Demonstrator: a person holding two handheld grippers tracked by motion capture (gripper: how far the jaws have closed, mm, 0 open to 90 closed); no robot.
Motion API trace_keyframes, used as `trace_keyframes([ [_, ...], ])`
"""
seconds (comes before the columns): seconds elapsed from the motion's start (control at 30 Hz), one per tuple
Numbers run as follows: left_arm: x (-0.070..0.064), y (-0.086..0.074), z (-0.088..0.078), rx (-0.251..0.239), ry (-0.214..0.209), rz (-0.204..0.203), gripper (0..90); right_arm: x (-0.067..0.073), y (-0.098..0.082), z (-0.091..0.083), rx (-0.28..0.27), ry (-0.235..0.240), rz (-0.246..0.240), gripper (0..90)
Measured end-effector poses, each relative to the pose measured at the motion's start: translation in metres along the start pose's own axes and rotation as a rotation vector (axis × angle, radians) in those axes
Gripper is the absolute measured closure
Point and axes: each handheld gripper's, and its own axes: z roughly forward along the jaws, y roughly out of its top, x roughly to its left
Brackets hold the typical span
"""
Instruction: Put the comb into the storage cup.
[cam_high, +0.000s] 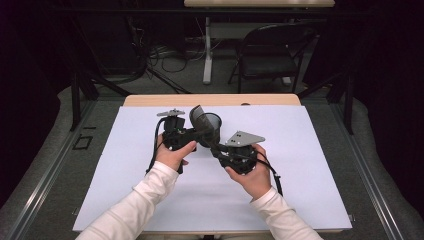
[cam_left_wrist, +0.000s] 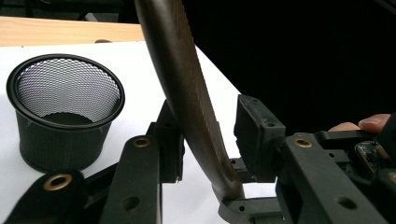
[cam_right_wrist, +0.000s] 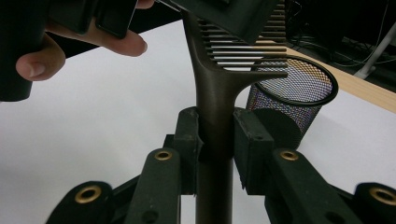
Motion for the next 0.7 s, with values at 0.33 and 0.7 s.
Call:
trace_keyframes([
  [0.33,0.0008,-0.0001,-0.0011,-0.016,-0.003,-0.012,68.6,0.0003,0.0,-0.0005,-0.004,-0.001,0.0,73.0],
  [0.7,0.0035,0.0018,-0.0029,-0.01,0.003,-0.017,70.1,0.0004,-0.0002,-0.0002,-0.002,0.0,0.0,73.0],
])
